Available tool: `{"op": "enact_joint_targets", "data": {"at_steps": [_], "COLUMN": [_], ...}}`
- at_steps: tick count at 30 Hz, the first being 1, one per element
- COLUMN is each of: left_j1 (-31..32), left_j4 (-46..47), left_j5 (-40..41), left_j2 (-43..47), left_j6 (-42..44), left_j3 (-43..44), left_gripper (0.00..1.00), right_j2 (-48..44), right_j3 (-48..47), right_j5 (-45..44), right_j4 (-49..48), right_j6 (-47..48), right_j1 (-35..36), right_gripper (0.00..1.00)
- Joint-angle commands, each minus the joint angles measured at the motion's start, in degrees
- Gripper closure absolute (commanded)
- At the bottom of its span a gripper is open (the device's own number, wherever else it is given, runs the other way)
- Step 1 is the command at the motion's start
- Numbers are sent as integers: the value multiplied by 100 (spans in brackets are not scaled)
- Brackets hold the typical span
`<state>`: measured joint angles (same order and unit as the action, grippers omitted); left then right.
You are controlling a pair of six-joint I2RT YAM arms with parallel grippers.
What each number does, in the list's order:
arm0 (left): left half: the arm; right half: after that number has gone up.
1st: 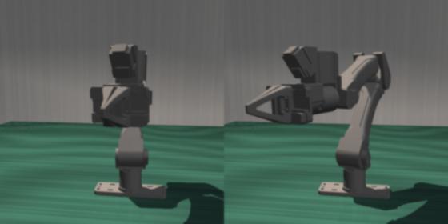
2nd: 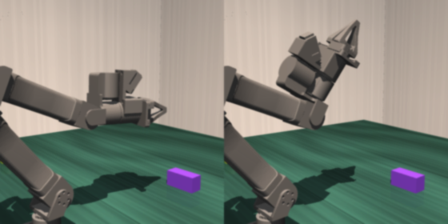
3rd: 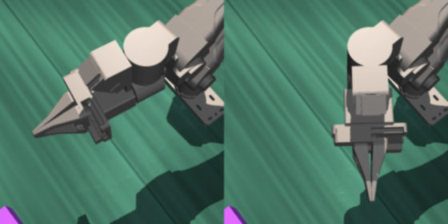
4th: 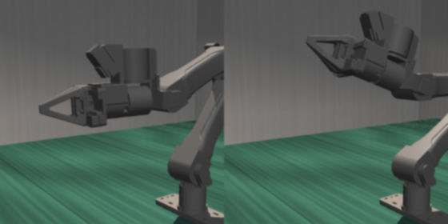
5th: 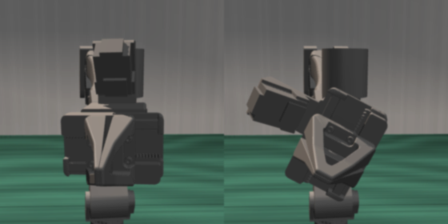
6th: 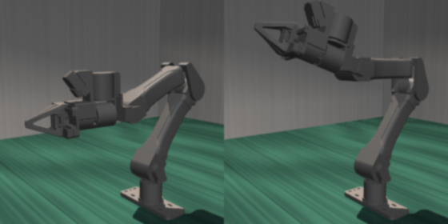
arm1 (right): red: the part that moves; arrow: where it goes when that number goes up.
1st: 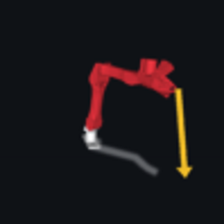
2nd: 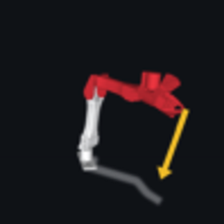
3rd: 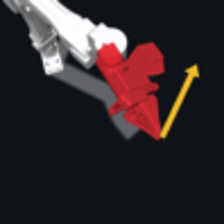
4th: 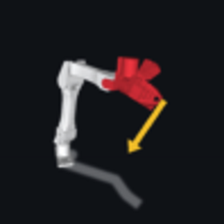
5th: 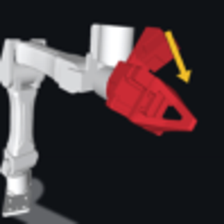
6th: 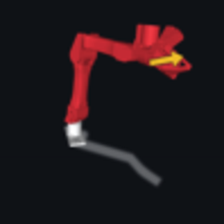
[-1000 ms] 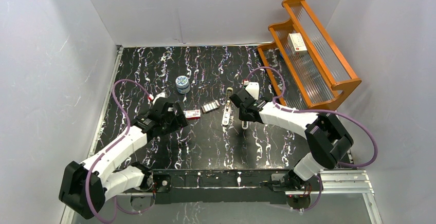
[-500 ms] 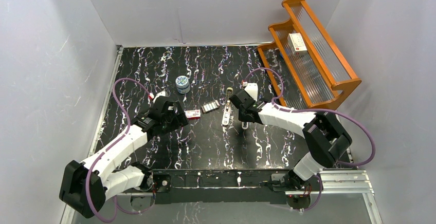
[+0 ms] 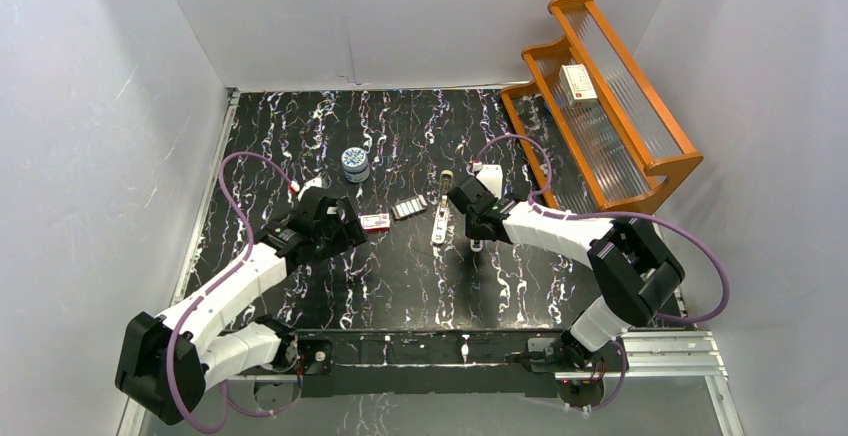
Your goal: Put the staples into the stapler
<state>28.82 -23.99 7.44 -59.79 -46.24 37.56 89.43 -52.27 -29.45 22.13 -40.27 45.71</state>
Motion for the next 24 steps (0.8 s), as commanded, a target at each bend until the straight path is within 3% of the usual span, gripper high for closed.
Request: {"op": "enact_joint_targets", "data": {"at_steps": [1,24], "left_j1": [-34,-34], "left_j4": [-43,-64], "left_j5": [12,47], "left_j2": [120,108], "left_j6": [27,25], "left_j3": [155,154], "left_gripper": [21,21], "right_j2": [34,-63], "right_j3": [-4,-48], "right_j5": [-131,-79], "right_j4": [-121,-161], "right_j6": [-7,-15], "right_j1": [-33,-27], "right_gripper": [76,76]}}
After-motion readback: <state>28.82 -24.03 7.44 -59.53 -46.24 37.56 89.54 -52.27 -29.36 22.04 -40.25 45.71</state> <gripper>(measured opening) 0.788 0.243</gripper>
